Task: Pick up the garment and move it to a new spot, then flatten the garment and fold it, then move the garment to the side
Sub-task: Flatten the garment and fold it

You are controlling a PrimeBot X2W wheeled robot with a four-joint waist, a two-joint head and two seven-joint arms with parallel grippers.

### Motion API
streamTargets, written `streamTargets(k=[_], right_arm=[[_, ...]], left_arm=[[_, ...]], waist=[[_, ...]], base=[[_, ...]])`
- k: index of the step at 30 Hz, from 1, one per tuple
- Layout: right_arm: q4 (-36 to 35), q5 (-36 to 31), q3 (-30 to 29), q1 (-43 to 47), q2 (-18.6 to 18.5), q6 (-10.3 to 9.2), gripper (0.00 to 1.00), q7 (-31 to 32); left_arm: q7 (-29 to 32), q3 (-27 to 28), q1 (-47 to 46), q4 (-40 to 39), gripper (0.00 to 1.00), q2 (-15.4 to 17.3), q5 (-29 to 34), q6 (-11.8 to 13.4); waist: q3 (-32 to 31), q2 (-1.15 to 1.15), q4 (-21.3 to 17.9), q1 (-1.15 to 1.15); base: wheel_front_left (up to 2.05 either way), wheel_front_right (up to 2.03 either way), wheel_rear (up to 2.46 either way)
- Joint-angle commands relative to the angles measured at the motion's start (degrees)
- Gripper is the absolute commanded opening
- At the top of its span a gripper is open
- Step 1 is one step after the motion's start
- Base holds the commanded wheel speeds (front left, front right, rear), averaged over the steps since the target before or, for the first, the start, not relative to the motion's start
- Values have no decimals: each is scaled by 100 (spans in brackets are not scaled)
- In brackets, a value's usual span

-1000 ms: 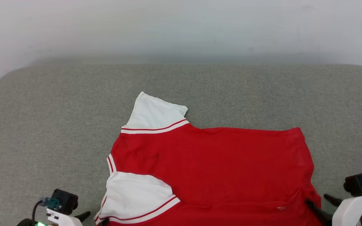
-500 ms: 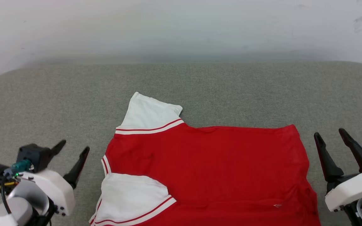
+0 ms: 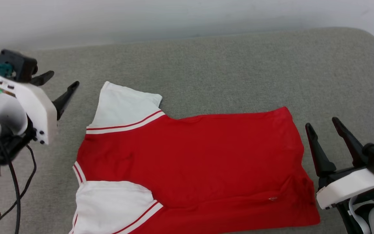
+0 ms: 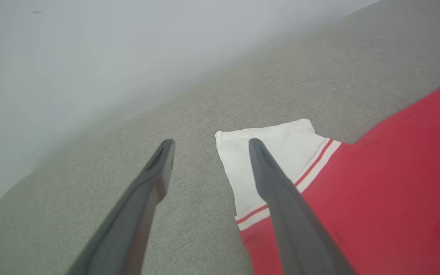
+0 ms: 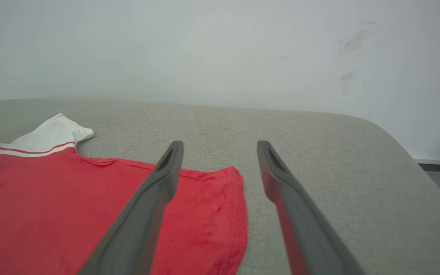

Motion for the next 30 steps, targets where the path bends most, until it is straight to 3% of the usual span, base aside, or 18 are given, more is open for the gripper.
streamTargets(k=[1, 7, 11, 19, 30], right_arm=[[-28, -52, 5, -120, 51, -5, 100, -61], [-60, -39, 122, -318, 130, -5, 100, -124], [-71, -56, 176, -490, 176, -5, 100, -191], [-8, -69, 313, -820, 265, -6, 100, -342], [141, -59, 360, -1076, 261, -6, 100, -452]], left_arm=[[395, -62, -264, 98, 100, -22, -122, -136], [2357, -259, -1211, 404, 100, -38, -680, -386], [3080, -355, -1695, 531, 100, -38, -659, -372], [3536, -425, -2078, 1031, 100, -104, -588, -277], [3757, -780, -1820, 1695, 100, -153, -588, -426]], waist=[[287, 0, -240, 0], [797, 0, -513, 0], [1142, 0, -680, 0], [1684, 0, -973, 0], [1909, 0, -1107, 0]], base=[[0, 0, 0], [0, 0, 0], [0, 0, 0], [0, 0, 0], [0, 0, 0]])
